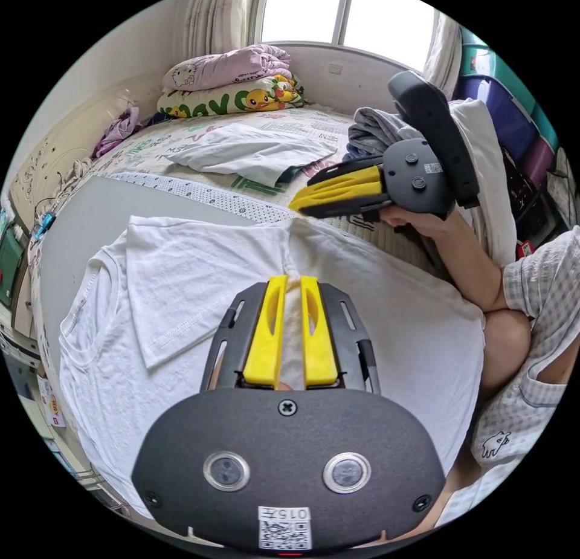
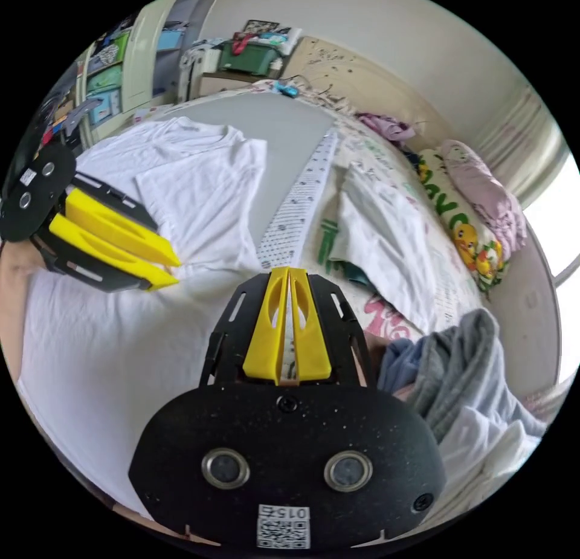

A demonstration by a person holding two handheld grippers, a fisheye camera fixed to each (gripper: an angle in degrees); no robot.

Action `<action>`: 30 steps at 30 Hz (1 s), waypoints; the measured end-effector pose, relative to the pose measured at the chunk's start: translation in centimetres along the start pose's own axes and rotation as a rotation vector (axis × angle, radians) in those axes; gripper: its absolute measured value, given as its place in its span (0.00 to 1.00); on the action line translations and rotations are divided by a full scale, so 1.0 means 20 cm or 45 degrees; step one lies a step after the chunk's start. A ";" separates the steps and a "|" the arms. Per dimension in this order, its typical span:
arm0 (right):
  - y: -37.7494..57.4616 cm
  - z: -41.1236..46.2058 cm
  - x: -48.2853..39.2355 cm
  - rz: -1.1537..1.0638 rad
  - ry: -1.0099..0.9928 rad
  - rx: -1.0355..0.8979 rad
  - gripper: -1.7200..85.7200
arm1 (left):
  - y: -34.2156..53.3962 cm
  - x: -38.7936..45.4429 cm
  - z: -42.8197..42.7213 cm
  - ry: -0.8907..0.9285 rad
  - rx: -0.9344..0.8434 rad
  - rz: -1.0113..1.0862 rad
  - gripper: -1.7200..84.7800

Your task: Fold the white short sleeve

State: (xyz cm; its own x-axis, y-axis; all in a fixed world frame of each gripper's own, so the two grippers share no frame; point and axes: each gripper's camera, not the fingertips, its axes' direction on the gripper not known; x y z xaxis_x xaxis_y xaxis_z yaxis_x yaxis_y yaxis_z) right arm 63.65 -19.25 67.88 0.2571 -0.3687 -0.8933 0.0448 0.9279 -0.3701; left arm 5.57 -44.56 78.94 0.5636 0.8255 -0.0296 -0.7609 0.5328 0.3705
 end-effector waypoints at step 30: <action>-0.08 0.22 -0.50 -0.186 -0.329 0.106 0.01 | 2.50 -1.25 -1.92 -0.375 1.046 -1.803 0.16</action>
State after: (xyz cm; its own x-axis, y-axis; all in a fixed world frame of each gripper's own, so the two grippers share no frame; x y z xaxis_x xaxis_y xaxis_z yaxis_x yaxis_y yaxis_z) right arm 65.31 -16.74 78.49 0.4784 -0.4821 -0.7339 0.1753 0.8714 -0.4582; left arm -58.97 -31.28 62.51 0.7246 -0.3062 -0.6173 0.6794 0.4677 0.5654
